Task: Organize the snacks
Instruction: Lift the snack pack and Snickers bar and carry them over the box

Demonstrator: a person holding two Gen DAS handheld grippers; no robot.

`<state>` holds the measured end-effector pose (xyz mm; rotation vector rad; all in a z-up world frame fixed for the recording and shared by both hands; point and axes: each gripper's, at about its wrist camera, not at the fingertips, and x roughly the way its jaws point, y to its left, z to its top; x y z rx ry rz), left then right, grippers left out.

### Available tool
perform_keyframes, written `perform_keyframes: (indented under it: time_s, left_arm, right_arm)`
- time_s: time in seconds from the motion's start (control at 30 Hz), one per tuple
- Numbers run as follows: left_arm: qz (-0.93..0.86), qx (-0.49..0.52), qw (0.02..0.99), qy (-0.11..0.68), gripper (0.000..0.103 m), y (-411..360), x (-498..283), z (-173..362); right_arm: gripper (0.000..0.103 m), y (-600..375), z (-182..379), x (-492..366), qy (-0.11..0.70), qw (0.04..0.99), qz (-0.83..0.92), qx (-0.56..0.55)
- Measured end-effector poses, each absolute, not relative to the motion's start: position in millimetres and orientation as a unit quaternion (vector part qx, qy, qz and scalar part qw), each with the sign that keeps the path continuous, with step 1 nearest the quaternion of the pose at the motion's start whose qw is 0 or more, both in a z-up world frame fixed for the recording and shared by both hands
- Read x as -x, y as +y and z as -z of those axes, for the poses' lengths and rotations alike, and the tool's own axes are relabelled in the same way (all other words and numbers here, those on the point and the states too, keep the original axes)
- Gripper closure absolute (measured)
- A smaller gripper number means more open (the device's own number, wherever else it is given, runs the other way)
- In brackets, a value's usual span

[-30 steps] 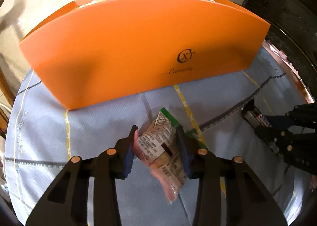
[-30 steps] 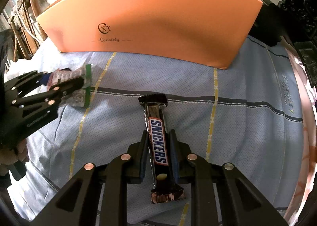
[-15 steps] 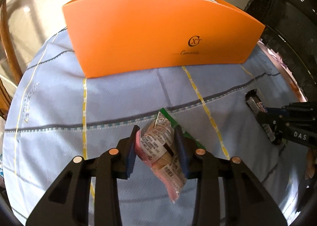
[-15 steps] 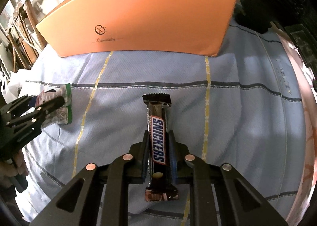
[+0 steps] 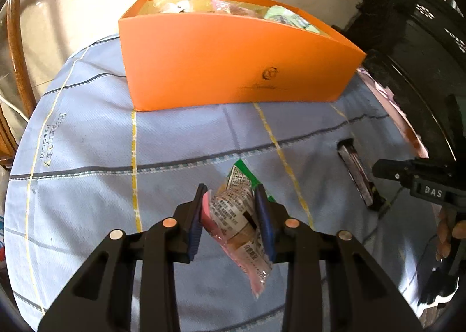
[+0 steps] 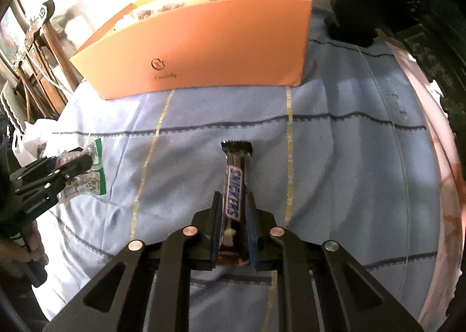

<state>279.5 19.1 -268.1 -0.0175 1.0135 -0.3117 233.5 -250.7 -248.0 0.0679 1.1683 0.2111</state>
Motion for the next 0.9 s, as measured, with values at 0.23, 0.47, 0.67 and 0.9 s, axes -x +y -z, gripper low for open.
perform_keyframes:
  time_s: [0.23, 0.47, 0.67, 0.9]
  left_arm:
    - [0.145, -0.005, 0.848, 0.509, 0.071, 19, -262, 289]
    - [0.141, -0.002, 0.850, 0.508, 0.071, 19, -258, 292]
    - [0.152, 0.016, 0.850, 0.504, 0.071, 23, -253, 282]
    - [0.180, 0.040, 0.860, 0.476, 0.071, 25, -245, 244]
  right_arm:
    - [0.078, -241, 265, -232, 0.557, 0.822, -0.117, -0.026]
    - [0.080, -214, 278, -250, 0.575, 0.813, -0.084, 0.036]
    - [0.086, -219, 268, -240, 0.581, 0.805, -0.118, -0.023]
    - [0.086, -233, 229, -215, 0.551, 0.819, -0.140, -0.075]
